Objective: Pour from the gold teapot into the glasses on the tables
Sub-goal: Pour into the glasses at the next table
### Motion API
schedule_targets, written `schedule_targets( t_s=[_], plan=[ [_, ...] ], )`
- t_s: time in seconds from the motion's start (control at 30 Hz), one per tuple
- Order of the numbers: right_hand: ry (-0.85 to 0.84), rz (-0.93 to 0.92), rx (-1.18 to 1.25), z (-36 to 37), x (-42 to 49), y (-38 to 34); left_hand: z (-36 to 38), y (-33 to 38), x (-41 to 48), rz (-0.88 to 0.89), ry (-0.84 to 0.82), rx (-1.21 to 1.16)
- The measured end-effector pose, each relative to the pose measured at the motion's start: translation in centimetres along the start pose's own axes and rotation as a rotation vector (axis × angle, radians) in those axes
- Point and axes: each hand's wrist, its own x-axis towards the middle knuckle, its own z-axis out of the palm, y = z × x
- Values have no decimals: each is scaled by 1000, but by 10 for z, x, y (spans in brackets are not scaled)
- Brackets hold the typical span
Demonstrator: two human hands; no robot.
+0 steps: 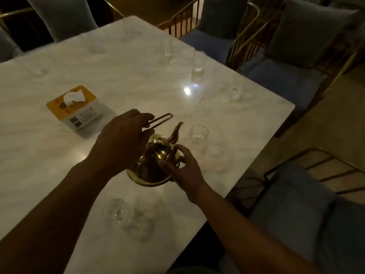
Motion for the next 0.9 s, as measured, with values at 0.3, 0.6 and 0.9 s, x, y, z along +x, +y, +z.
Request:
schedule_targets(
  t_s=[0.3, 0.6, 0.9],
  plan=[
    [-46, 149, 126, -30, 0, 24, 32, 18, 7, 26, -82, -47],
    [-79, 158, 136, -45, 5, 16, 35, 35, 28, 43, -75, -14],
    [-124, 196, 218, -55, 14, 3, 38, 43, 61, 74, -92, 38]
  ],
)
